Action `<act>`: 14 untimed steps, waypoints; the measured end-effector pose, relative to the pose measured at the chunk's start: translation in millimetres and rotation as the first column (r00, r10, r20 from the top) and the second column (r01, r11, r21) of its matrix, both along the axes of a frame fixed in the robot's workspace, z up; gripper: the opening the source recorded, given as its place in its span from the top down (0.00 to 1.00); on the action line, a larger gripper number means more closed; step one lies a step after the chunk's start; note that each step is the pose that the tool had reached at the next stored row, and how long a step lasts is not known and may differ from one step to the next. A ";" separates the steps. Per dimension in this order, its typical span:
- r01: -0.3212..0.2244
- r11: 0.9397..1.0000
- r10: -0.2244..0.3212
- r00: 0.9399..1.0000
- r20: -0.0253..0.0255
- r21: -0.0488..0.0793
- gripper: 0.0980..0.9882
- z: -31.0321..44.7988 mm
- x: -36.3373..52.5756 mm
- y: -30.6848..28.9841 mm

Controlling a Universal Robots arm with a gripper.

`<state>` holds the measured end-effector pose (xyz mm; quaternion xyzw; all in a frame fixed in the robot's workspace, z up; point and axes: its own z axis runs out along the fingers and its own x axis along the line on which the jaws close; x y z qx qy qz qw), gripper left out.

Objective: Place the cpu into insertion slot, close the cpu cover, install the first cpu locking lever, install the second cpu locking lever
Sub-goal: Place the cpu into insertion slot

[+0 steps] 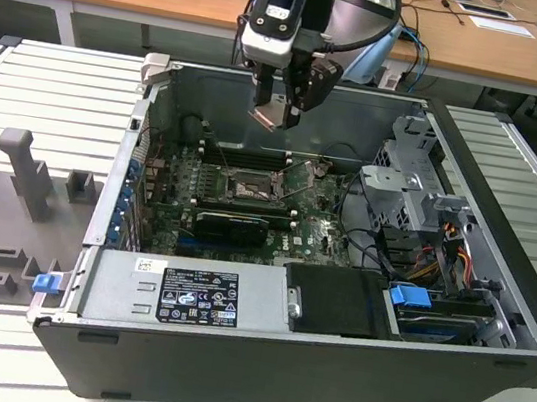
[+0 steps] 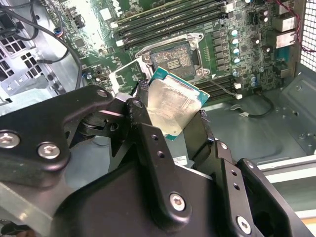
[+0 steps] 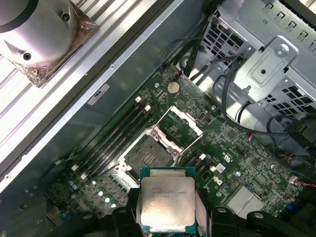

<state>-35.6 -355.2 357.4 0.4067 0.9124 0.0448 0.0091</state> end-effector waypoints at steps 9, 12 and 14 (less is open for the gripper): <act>0.030 1.000 -0.030 1.000 0.000 0.000 0.52 -0.6 0.0 0.0; 0.038 0.999 -0.038 0.999 0.000 0.000 0.52 -0.7 0.0 0.0; 0.044 0.999 -0.044 0.999 0.000 0.000 0.52 -0.8 0.0 0.0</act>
